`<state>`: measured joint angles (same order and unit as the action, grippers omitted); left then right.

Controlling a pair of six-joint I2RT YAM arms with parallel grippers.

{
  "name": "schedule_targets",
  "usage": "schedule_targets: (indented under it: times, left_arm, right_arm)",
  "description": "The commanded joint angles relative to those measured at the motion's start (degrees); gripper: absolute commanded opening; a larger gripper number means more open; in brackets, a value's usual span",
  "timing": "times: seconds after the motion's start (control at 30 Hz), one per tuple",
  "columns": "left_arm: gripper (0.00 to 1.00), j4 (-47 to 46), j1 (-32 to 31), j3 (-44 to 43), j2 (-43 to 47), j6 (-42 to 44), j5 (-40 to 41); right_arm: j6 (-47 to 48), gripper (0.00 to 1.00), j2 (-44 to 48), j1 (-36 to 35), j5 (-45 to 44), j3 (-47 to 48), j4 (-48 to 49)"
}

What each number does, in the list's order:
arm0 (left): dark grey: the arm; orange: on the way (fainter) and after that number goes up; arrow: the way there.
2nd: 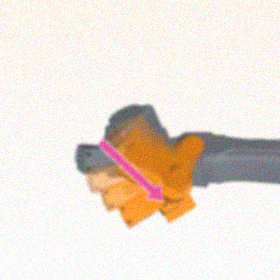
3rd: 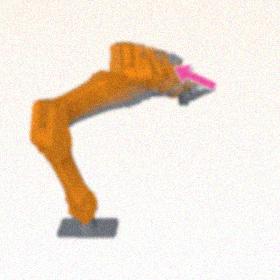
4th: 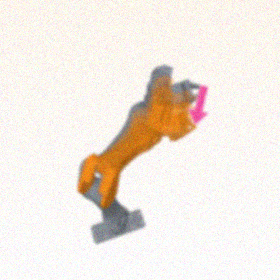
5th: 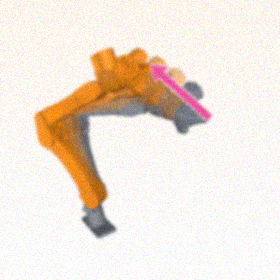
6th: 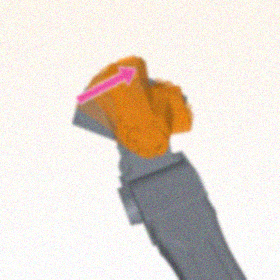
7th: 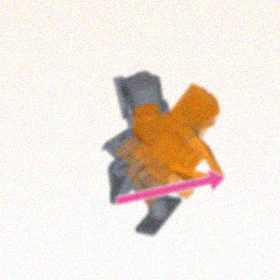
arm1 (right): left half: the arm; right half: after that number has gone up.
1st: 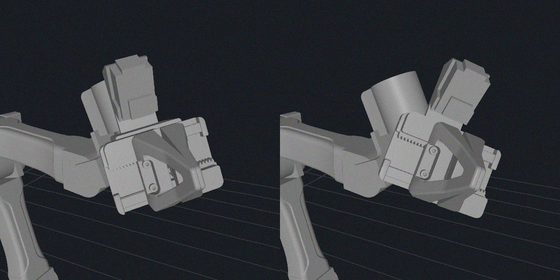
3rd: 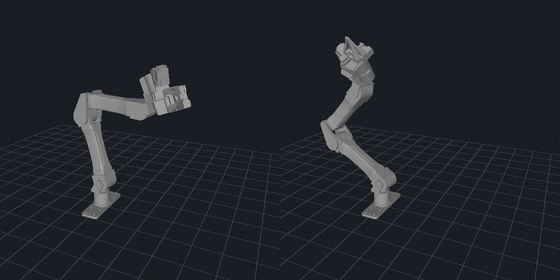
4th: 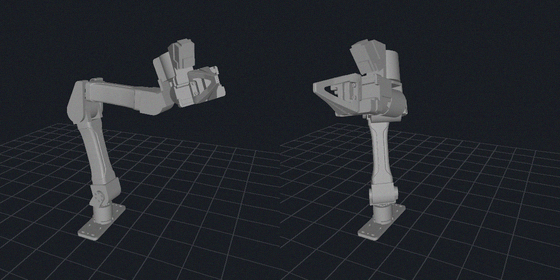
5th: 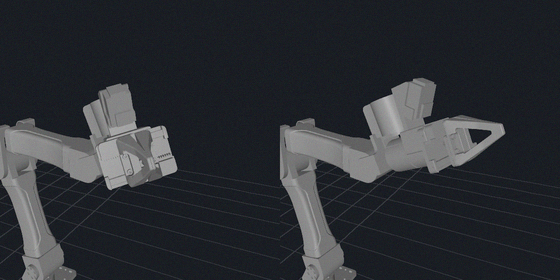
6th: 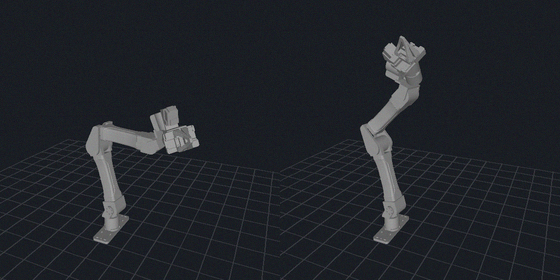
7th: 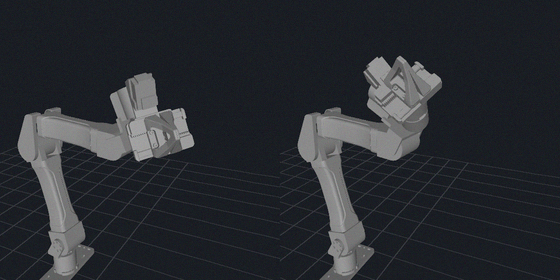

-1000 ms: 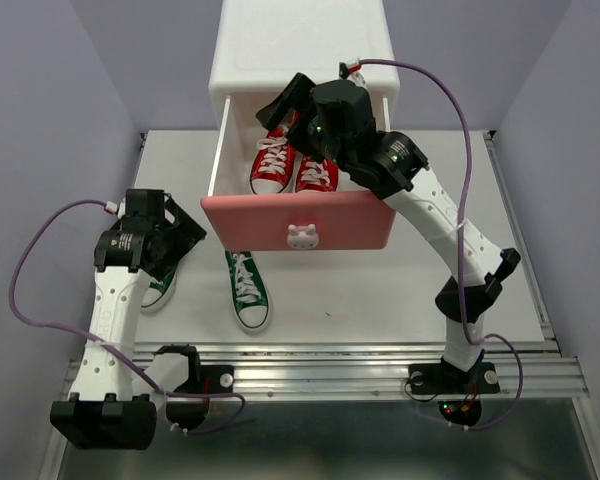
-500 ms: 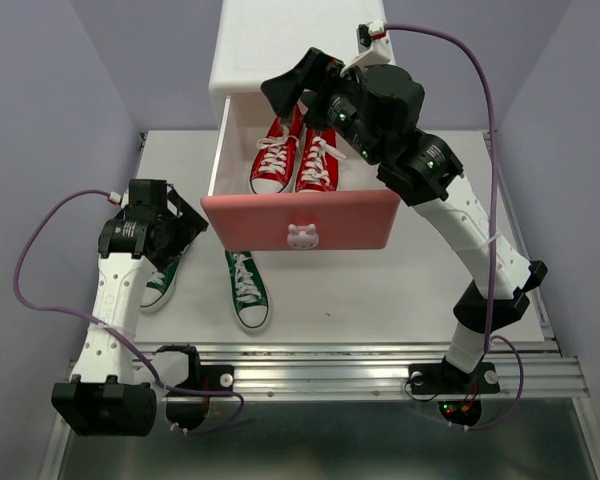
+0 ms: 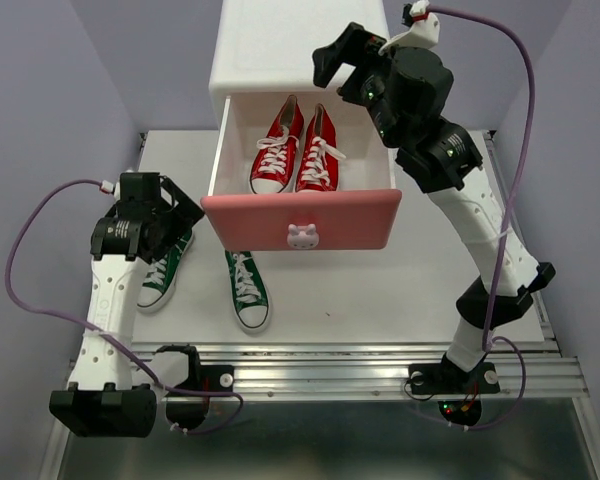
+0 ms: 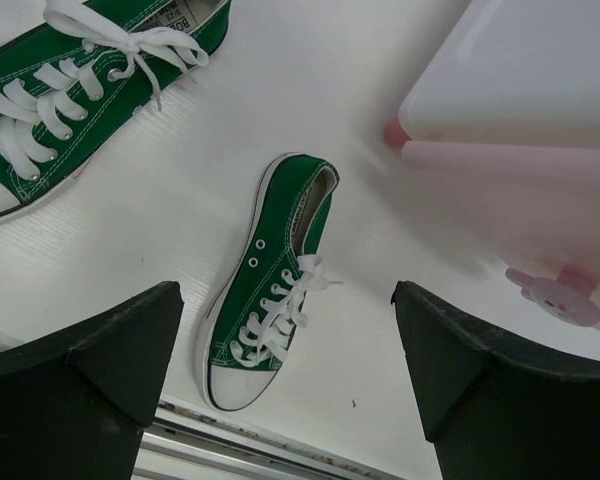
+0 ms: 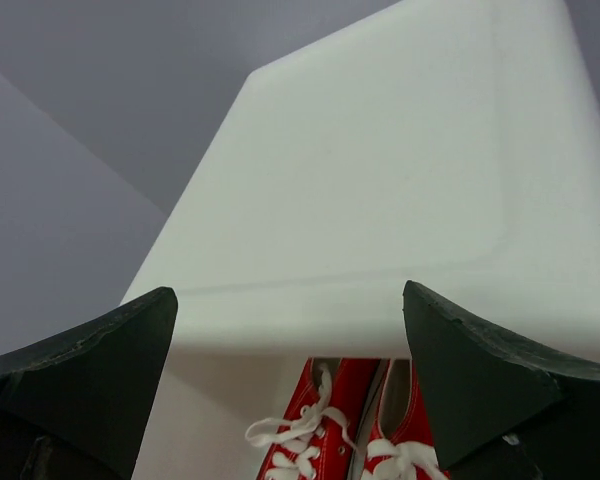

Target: Place and organize the shoes in the shoe cabinet

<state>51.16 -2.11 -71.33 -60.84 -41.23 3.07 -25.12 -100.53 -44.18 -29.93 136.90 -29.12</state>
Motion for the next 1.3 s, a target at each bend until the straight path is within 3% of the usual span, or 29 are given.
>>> schedule_targets:
  times: [0.0,0.1,0.23,0.47,0.63,0.97,1.07,1.27]
  left_arm:
    - [0.99,3.77,0.44,-2.59,3.79,2.38,0.62]
    - [0.99,7.89,0.44,-2.32,7.04,2.74,0.53]
    - [0.99,13.07,0.44,-1.45,12.14,2.04,-0.61]
    - [0.99,13.09,0.44,-1.00,22.25,0.45,-12.98]
    - [0.99,12.83,0.44,-6.35,21.29,4.57,-14.76]
    - [0.98,10.28,0.44,-11.46,17.16,13.27,-30.82]
    - [0.98,11.60,0.44,-11.99,15.93,15.04,-30.24]
    - [0.99,1.51,0.44,-12.52,12.51,10.12,-29.70]
  right_arm:
    - [-0.54,1.00,-2.82,4.36,2.07,6.96,2.32]
    - [-2.20,1.00,-7.82,7.61,5.49,12.93,2.93]
    - [-5.62,1.00,-8.98,10.26,11.90,10.77,8.02]
    - [-11.52,1.00,-11.44,11.40,17.98,9.01,7.60]
    - [-10.04,1.00,-11.62,11.40,15.17,7.68,4.96]
    - [-9.94,1.00,-12.85,11.40,13.94,7.24,2.41]
    - [-10.12,1.00,-13.11,11.40,13.94,7.15,1.79]
    - [-10.21,1.00,-13.38,11.40,13.76,6.80,-0.05]
